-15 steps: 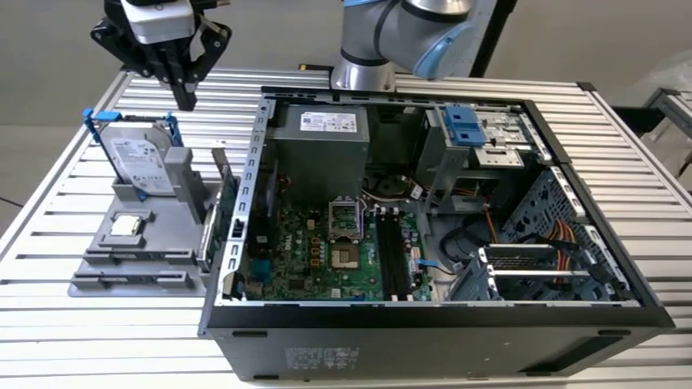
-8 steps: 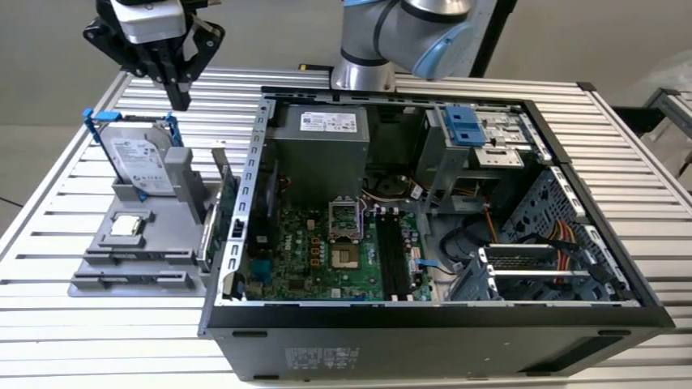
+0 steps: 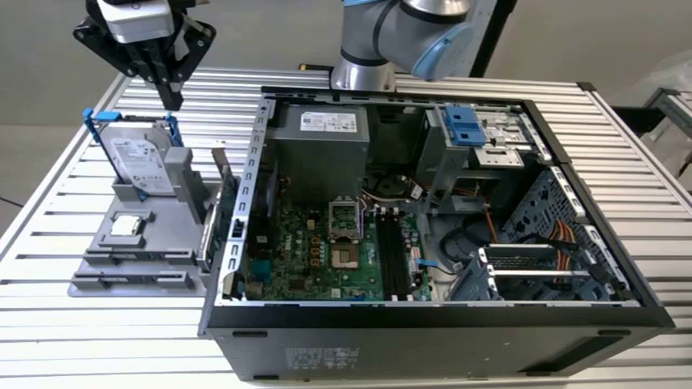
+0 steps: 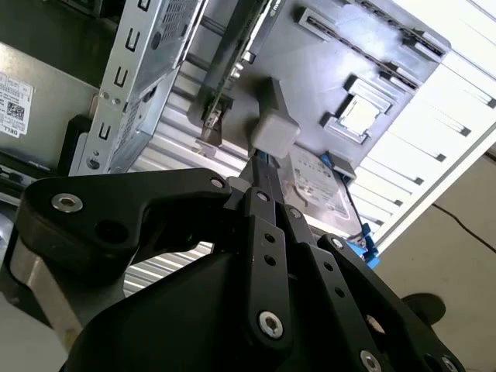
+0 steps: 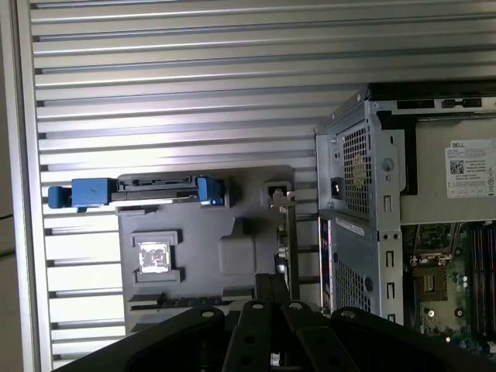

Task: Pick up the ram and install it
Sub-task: 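Reach for the ram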

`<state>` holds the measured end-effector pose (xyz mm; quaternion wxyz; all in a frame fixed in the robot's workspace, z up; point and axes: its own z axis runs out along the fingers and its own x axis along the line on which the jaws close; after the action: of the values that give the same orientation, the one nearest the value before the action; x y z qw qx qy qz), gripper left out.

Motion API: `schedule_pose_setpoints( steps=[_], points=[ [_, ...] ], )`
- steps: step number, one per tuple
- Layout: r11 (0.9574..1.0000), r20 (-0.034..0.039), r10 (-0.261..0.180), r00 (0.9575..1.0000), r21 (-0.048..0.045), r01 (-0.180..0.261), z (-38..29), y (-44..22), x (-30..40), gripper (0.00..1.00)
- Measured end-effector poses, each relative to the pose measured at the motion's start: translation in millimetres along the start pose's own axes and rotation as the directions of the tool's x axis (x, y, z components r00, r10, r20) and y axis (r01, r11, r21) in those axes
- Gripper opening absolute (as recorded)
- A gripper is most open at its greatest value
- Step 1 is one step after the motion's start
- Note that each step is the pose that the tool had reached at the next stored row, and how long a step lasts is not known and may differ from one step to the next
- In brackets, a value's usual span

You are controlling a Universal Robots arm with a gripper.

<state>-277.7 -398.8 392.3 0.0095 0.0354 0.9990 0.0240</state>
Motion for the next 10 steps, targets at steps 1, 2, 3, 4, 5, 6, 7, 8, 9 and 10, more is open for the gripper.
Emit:
schedule_pose_setpoints(
  steps=[1, 2, 3, 4, 5, 6, 7, 8, 9, 10],
  points=[
    [1.0, 0.0, 0.0, 1.0, 0.0, 0.0, 0.0, -0.1, 1.0, 0.0],
    [1.0, 0.0, 0.0, 1.0, 0.0, 0.0, 0.0, -0.1, 1.9, 0.0],
    [1.0, -0.0002, 0.0, 1.0, 0.0001, 0.0, -0.1, -0.2, 2.8, 0.0],
    [1.0, -0.0003, 0.0, 1.0, 0.0, 0.0, -0.1, -0.3, 3.8, 0.0],
    [1.0, -0.0005, 0.0, 1.0, 0.0001, 0.0, -0.1, -0.3, 4.8, 0.0],
    [1.0, -0.0006, 0.0, 1.0, 0.0001, 0.0, -0.2, -0.4, 5.9, 0.0],
    [1.0, -0.0006, 0.0, 1.0, 0.0, 0.0, -0.1, -0.5, 7.2, 0.0],
    [1.0, -0.0007, 0.0, 1.0, 0.0, 0.0, -0.2, -0.6, 8.5, 0.0],
    [1.0, -0.0008, 0.0, 1.0, 0.0001, 0.0, -0.3, -0.7, 9.8, 0.0],
    [1.0, -0.0007, 0.0, 1.0, 0.0001, 0.0, -0.3, -0.8, 11.4, 0.0]
  ],
)
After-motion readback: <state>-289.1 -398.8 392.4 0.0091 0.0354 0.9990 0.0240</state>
